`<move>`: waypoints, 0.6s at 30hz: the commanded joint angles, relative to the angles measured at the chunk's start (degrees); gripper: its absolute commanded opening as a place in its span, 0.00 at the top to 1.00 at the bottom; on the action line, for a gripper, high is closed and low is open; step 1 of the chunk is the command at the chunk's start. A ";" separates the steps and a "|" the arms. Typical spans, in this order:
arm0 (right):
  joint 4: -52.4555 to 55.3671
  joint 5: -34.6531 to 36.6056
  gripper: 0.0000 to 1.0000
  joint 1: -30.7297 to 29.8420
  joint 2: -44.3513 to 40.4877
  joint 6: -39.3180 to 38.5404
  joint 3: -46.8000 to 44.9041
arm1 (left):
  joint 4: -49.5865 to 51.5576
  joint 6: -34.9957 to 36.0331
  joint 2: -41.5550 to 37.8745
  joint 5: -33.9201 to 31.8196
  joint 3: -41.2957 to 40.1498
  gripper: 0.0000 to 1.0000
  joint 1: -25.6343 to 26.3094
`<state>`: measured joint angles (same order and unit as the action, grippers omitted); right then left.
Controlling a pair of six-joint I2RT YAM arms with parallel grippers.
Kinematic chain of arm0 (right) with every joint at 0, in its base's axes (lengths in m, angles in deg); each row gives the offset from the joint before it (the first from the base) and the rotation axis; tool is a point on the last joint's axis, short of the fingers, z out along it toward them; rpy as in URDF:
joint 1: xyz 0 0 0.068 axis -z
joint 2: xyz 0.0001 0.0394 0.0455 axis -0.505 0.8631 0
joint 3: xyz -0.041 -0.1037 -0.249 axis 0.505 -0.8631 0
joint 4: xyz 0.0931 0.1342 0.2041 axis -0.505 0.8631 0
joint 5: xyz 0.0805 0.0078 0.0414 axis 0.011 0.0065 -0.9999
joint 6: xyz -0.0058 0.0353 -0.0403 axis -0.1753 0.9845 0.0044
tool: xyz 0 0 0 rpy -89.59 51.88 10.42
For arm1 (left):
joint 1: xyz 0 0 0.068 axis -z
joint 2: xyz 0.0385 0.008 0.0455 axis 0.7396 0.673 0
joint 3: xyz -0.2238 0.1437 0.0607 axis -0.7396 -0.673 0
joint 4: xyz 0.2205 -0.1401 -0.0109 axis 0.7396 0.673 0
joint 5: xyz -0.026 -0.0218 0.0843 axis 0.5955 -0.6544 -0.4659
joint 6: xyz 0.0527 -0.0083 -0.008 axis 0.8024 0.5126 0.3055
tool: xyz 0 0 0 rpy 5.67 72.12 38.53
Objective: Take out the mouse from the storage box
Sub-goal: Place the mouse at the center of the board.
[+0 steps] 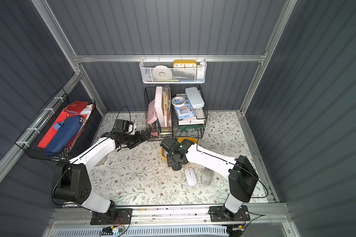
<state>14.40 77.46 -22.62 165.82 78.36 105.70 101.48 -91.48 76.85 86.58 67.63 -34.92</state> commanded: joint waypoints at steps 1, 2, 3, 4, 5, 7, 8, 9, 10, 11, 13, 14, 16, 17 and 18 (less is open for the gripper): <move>1.16 -3.02 0.61 -1.33 0.12 3.35 -2.92 | -0.35 -0.58 -2.08 1.23 -1.14 0.08 0.41; 0.33 -3.63 0.61 -1.62 0.25 4.14 -4.01 | -0.35 -0.58 -2.30 1.24 -1.29 0.08 0.41; -1.21 -5.45 0.61 -1.87 0.53 4.58 -5.35 | -0.35 -0.65 -2.55 1.24 -1.55 0.08 0.41; -1.90 -6.27 0.61 -2.10 1.11 4.84 -6.14 | -0.56 -0.75 -2.80 1.16 -1.85 0.08 0.41; -2.51 -6.48 0.61 -2.23 1.77 4.87 -6.62 | -0.78 -0.88 -3.04 1.15 -2.19 0.08 0.41; -3.33 -7.32 0.61 -2.33 3.91 4.21 -7.00 | -0.72 -0.96 -3.14 1.23 -2.40 0.08 0.41; -3.63 -7.65 0.61 -2.42 4.74 4.03 -7.12 | -0.58 -0.98 -3.09 1.24 -2.32 0.08 0.41; -4.04 -8.21 0.61 -2.72 5.74 3.56 -7.10 | -0.40 -0.86 -3.13 1.14 -2.24 0.08 0.41; -4.12 -8.72 0.61 -2.99 6.82 3.04 -6.94 | -0.35 -0.85 -3.22 1.07 -2.21 0.08 0.41; -4.39 -8.89 0.61 -3.19 7.78 2.78 -6.93 | -0.35 -0.89 -3.39 0.99 -2.22 0.08 0.41; -5.28 -9.16 0.60 -3.39 9.56 2.29 -6.99 | -0.35 -0.93 -3.58 0.79 -2.06 0.08 0.41; -5.19 -8.79 0.60 -3.31 10.18 2.13 -6.81 | -0.35 -0.93 -3.49 0.80 -2.05 0.08 0.41; -5.15 -8.49 0.59 -3.30 11.48 1.97 -6.41 | -0.01 -0.79 -3.17 0.89 -1.63 0.08 0.41; -5.00 -8.73 0.59 -3.30 11.99 1.89 -6.09 | 0.16 -0.76 -3.05 0.85 -1.54 0.08 0.41; -4.69 -9.04 0.57 -3.31 12.61 1.72 -5.73 | 0.09 -0.69 -3.13 0.80 -1.54 0.08 0.41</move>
<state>10.51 69.22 -25.85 177.16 80.91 99.15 101.09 -92.09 74.84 86.71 65.82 -34.92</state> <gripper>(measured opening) 0.616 0.922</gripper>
